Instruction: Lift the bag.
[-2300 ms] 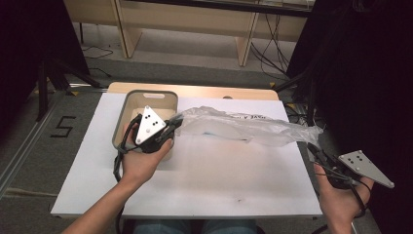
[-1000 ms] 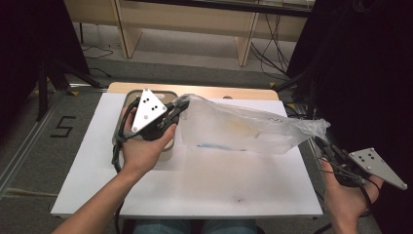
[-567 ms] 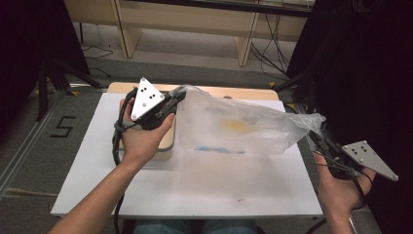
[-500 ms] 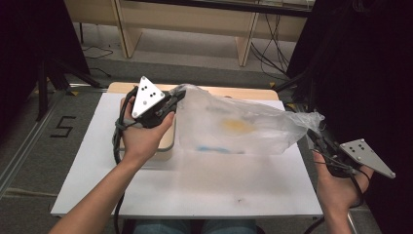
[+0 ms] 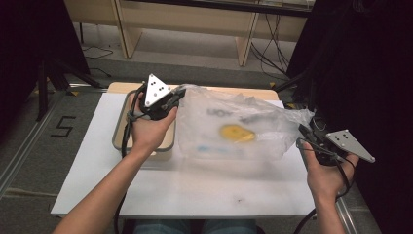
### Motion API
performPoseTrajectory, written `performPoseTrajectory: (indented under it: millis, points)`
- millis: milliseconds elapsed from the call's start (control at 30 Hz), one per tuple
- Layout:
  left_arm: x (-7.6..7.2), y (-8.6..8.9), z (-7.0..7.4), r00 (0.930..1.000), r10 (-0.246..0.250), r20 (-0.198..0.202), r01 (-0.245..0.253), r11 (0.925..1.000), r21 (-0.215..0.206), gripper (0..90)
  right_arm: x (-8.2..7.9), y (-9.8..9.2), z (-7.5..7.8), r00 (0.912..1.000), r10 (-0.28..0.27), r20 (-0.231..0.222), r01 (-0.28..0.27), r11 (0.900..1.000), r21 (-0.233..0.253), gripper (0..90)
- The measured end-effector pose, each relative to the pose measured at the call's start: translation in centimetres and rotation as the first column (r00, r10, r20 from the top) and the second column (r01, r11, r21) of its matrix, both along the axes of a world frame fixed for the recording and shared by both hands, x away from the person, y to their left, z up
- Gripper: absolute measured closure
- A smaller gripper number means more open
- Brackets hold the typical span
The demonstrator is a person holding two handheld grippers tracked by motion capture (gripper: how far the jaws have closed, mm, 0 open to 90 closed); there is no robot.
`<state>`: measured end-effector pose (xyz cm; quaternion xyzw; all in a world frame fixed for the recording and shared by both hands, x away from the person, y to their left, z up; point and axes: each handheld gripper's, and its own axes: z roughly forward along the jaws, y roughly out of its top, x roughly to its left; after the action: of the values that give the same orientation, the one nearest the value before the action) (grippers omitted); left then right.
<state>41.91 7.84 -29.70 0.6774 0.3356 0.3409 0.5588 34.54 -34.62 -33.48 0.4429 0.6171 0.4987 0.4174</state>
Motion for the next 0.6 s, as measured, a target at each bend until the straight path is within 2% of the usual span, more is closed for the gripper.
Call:
performPoseTrajectory:
  millis: [100,333,600]
  points:
    - [0.6,-0.1,-0.6,0.9998,0.014,-0.017,-0.014,0.9997,0.021,89.0,0.6,0.0,-0.7,0.9998,-0.006,-0.02,0.006,1.0,0.006,90.0]
    - [2.1,-0.4,-2.1,0.997,0.034,-0.07,-0.031,0.9989,0.036,89.0,1.7,-0.1,-2.2,0.9976,-0.018,-0.067,0.019,1.0,0.013,90.0]
    - [3.6,-0.9,-3.9,0.9901,0.048,-0.132,-0.04,0.9969,0.067,89.0,2.8,-0.1,-3.5,0.9937,-0.022,-0.109,0.024,1.0,0.013,90.0]
